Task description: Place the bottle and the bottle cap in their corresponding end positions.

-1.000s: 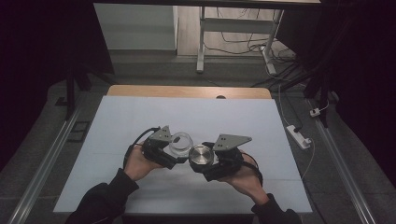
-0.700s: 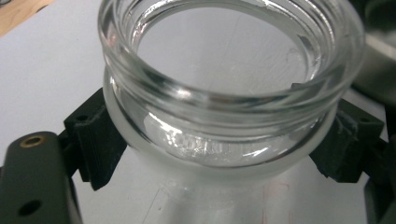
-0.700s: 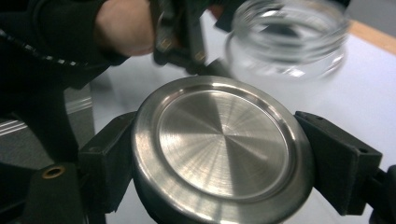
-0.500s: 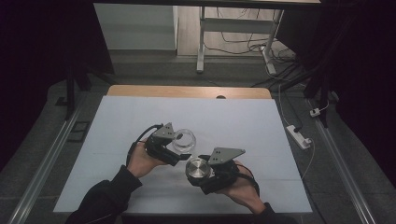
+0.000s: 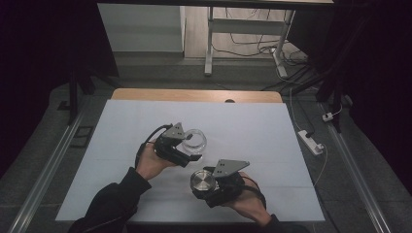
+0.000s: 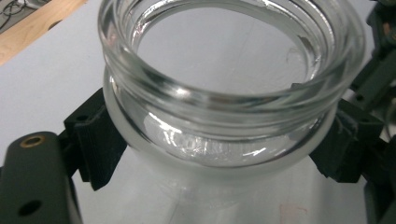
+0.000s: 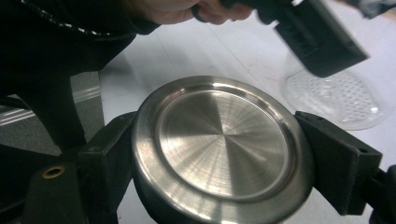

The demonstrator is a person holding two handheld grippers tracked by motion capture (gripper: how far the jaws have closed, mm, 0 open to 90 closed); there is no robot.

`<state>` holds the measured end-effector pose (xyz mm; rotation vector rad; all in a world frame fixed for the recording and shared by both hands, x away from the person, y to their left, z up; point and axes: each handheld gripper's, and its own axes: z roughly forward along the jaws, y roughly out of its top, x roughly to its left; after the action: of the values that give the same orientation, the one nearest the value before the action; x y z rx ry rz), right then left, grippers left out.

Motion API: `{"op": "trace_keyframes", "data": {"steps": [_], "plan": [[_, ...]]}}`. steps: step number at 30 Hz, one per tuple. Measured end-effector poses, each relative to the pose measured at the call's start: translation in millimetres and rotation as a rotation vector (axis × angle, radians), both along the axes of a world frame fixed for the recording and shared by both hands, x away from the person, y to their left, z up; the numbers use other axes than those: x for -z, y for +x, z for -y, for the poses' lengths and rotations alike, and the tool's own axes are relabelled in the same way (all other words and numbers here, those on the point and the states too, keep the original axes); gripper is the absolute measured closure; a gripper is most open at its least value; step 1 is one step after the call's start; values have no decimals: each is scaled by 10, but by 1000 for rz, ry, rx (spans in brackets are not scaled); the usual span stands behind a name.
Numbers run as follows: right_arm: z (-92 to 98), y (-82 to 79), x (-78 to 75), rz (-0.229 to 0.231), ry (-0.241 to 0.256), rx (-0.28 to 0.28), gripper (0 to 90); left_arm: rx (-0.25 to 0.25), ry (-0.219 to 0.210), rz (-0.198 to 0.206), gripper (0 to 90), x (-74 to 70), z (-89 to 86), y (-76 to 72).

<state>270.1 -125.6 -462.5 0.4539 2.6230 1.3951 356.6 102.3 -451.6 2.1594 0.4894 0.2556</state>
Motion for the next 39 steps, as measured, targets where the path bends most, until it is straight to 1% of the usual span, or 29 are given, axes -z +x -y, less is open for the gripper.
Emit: {"op": "trace_keyframes", "data": {"steps": [5,8,12,15,17,19,21,27,31,32,39], "plan": [[-25,-18,43,13,-10,-3,175,-7,-3,4,157,-6,24,69],[-38,-21,70,13,-14,-3,175,-14,-8,5,157,-2,41,112],[-61,-20,124,19,-26,-3,175,-17,-2,10,157,10,56,174],[-80,-17,169,27,-43,-1,175,-24,-4,11,156,24,66,218],[-91,-12,194,17,-45,0,175,-27,0,14,157,32,63,251],[-99,-4,216,22,-51,1,175,-34,-1,13,156,45,64,286],[-102,7,237,17,-50,5,175,-41,-2,13,157,60,64,327],[-109,42,289,5,-49,28,175,-75,-1,14,157,122,82,454],[-122,67,319,10,-52,31,175,-84,-1,10,157,166,99,534],[-126,74,328,11,-53,33,175,-86,6,13,157,176,103,551],[-131,135,378,6,-59,46,175,-119,15,7,157,276,129,673]]}}
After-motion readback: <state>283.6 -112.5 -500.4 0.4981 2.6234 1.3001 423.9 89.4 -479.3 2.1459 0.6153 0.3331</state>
